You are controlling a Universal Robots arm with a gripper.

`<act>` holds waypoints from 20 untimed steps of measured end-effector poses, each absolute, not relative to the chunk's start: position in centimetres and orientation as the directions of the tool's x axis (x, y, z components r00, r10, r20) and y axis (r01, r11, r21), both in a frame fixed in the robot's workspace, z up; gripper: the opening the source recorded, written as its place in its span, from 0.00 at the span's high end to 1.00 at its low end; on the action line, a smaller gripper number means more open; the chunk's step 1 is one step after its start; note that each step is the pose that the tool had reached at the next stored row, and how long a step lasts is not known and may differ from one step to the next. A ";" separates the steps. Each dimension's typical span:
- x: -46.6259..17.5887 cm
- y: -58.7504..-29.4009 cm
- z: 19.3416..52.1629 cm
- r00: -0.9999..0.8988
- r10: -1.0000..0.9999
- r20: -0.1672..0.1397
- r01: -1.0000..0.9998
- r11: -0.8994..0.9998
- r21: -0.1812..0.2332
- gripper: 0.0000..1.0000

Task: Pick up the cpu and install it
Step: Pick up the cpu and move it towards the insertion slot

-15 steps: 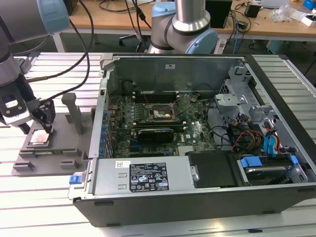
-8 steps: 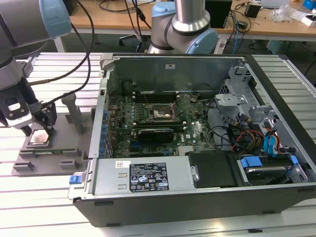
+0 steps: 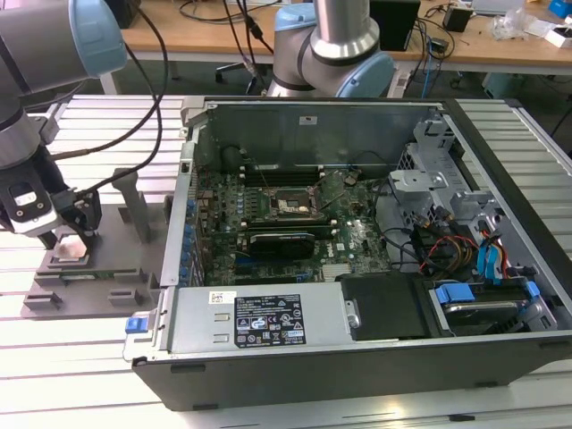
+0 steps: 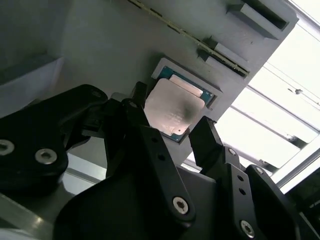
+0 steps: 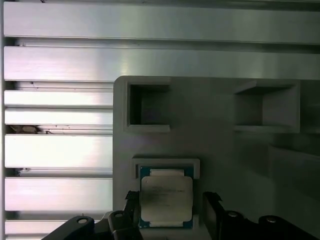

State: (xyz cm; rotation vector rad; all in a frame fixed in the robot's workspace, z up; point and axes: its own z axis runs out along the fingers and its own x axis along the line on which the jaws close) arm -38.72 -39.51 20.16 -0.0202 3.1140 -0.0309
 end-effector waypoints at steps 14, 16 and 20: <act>-38.9 -39.5 18.9 -1.000 -0.016 -0.027 -0.015 1.000 -0.018 0.38; -38.9 -39.5 18.8 -1.000 -0.016 -0.027 -0.015 1.000 -0.017 0.38; -38.9 -39.5 18.7 -1.000 -0.016 -0.027 -0.015 1.000 -0.018 0.38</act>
